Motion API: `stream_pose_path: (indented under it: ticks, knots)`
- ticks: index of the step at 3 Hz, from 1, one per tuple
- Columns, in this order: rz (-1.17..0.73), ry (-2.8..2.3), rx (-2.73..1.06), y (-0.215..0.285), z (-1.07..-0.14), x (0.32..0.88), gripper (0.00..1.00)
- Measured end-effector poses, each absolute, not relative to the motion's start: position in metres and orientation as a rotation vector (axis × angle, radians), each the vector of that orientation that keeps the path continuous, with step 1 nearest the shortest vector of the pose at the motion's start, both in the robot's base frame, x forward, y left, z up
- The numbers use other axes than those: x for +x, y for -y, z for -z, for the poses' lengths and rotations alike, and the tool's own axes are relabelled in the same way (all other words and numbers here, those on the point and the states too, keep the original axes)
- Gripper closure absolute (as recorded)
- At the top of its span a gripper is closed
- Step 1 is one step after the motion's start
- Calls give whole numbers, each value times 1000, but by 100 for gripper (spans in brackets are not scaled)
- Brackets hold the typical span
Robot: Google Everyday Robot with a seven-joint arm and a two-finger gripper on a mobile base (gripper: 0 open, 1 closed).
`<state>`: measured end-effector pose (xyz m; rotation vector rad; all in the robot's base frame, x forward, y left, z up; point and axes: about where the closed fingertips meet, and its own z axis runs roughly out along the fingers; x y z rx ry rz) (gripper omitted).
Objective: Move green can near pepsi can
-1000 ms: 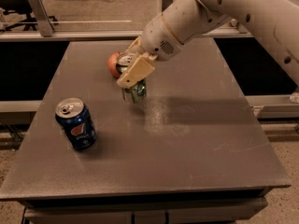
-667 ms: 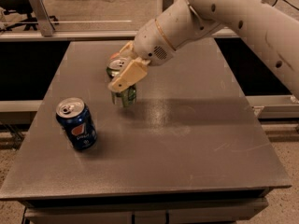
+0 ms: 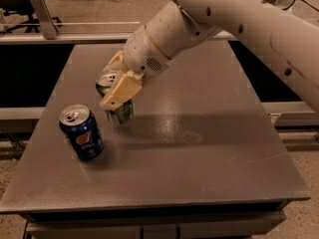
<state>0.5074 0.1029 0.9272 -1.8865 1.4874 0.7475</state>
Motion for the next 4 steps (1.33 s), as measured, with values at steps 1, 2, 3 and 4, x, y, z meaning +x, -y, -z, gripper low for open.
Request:
stream_pose_path:
  ticks: [1, 2, 3, 4]
  knots:
    - [-755, -1484, -1892, -104, -927, 506, 100]
    - [-729, -1471, -1964, -108, -917, 498, 100]
    - [-715, -1442, -2035, -115, -909, 491, 100]
    - [-716, -1440, -2038, -116, -909, 490, 82]
